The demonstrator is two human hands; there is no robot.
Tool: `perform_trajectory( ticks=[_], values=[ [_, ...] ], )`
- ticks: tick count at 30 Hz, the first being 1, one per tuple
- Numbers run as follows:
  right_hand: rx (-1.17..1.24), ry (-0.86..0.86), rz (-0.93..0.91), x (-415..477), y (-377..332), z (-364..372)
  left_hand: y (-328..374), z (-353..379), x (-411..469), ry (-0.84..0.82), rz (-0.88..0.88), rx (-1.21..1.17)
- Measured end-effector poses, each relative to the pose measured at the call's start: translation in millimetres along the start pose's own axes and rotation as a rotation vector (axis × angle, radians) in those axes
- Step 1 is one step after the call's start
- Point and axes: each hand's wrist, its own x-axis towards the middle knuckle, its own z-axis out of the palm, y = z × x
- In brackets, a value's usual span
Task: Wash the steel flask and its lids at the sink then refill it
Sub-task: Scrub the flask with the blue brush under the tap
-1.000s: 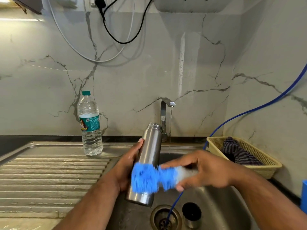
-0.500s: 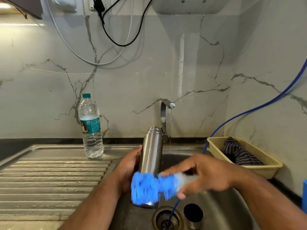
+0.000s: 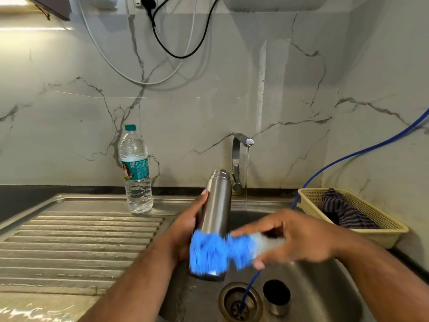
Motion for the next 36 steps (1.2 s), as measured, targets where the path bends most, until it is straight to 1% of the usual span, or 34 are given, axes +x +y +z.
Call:
perform_trajectory(
  ticks=[1,3,4,5,6,7,8,9,10,11,12,13,14,17,18,19,20,21,23,24,25,26,28,29,30,31,33,34,35,36],
  values=[
    [-0.008,0.134,0.006,2.0,3.1,-1.3,-0.6,0.3,-0.8,-0.01,0.015,0.006],
    [-0.081,0.471,0.044,5.0,11.5,-1.7,-1.4,2.9,-0.9,-0.057,0.024,0.025],
    [-0.138,0.602,0.059,6.8,13.1,-0.2,-0.3,7.7,-5.5,-0.081,0.02,0.028],
    [-0.179,0.679,0.069,8.5,14.0,1.2,-1.1,9.2,-5.0,-0.092,0.018,0.017],
    [-0.192,0.7,0.073,9.0,13.2,2.2,-1.7,12.1,-5.4,-0.094,0.016,0.005],
    [-0.177,0.649,0.071,7.8,11.2,2.1,-3.6,11.4,-3.4,-0.08,0.026,-0.001],
    [-0.151,0.534,0.057,5.7,9.0,1.5,-3.3,11.6,-4.4,-0.049,0.042,0.002],
    [-0.122,0.368,0.047,3.1,6.8,0.5,-5.0,7.3,-1.6,-0.008,0.066,0.011],
    [-0.098,0.189,0.047,0.0,4.1,-1.4,-5.3,5.3,-1.5,0.017,0.067,-0.004],
    [-0.081,0.048,0.046,-2.2,2.7,-2.4,-6.4,2.4,0.3,0.029,0.05,-0.017],
    [-0.068,-0.01,0.044,-3.5,3.3,-3.4,-5.2,3.1,-1.1,0.032,0.043,-0.026],
    [-0.064,0.03,0.045,-3.4,6.6,-4.2,-5.6,2.5,0.3,0.031,0.051,-0.015],
    [-0.051,0.153,0.039,-2.4,10.1,-5.1,-5.4,4.0,-0.5,0.026,0.063,0.001],
    [-0.024,0.651,0.048,5.3,21.4,-6.5,-5.9,8.9,-1.1,-0.037,0.061,0.025],
    [-0.029,0.758,0.06,7.8,22.2,-5.2,-5.5,11.4,-2.6,-0.064,0.045,0.019],
    [-0.034,0.808,0.061,9.7,21.5,-3.3,-5.9,11.8,-2.5,-0.076,0.039,0.021],
    [-0.036,0.801,0.048,10.0,20.2,-2.3,-5.4,12.6,-3.4,-0.089,0.046,0.026],
    [-0.039,0.74,0.033,8.8,19.0,-1.6,-5.3,11.7,-2.4,-0.086,0.057,0.033],
    [-0.072,0.528,0.026,4.2,14.1,-2.1,-5.8,9.5,-2.4,-0.1,0.082,0.071],
    [-0.089,0.455,0.02,2.8,12.6,-3.1,-4.8,10.3,-6.0,-0.104,0.089,0.091],
    [-0.094,0.459,0.006,2.9,13.0,-3.9,-4.6,9.8,-6.8,-0.105,0.089,0.099],
    [-0.081,0.549,-0.006,4.3,14.3,-3.9,-4.1,9.8,-7.3,-0.115,0.077,0.086],
    [-0.095,0.812,0.001,7.3,18.2,-2.8,-3.9,9.9,-7.0,-0.134,0.059,0.062],
    [-0.132,0.881,0.013,8.2,18.7,-2.0,-3.6,9.9,-6.7,-0.139,0.055,0.06],
    [-0.156,0.891,0.01,8.2,19.3,-1.7,-4.0,9.5,-6.2,-0.151,0.05,0.057],
    [-0.156,0.853,-0.004,6.9,19.7,-1.9,-3.8,10.1,-6.5,-0.155,0.051,0.061],
    [-0.138,0.723,-0.029,2.4,16.0,-4.6,-4.7,10.0,-6.8,-0.15,0.052,0.074],
    [-0.154,0.686,-0.033,1.4,14.3,-5.2,-5.5,9.7,-6.0,-0.151,0.048,0.081],
    [-0.189,0.698,-0.029,1.4,15.3,-5.6,-5.7,10.1,-6.3,-0.147,0.042,0.087],
    [-0.223,0.758,-0.016,2.3,18.0,-6.1,-6.1,10.6,-6.1,-0.146,0.039,0.09]
  ],
)
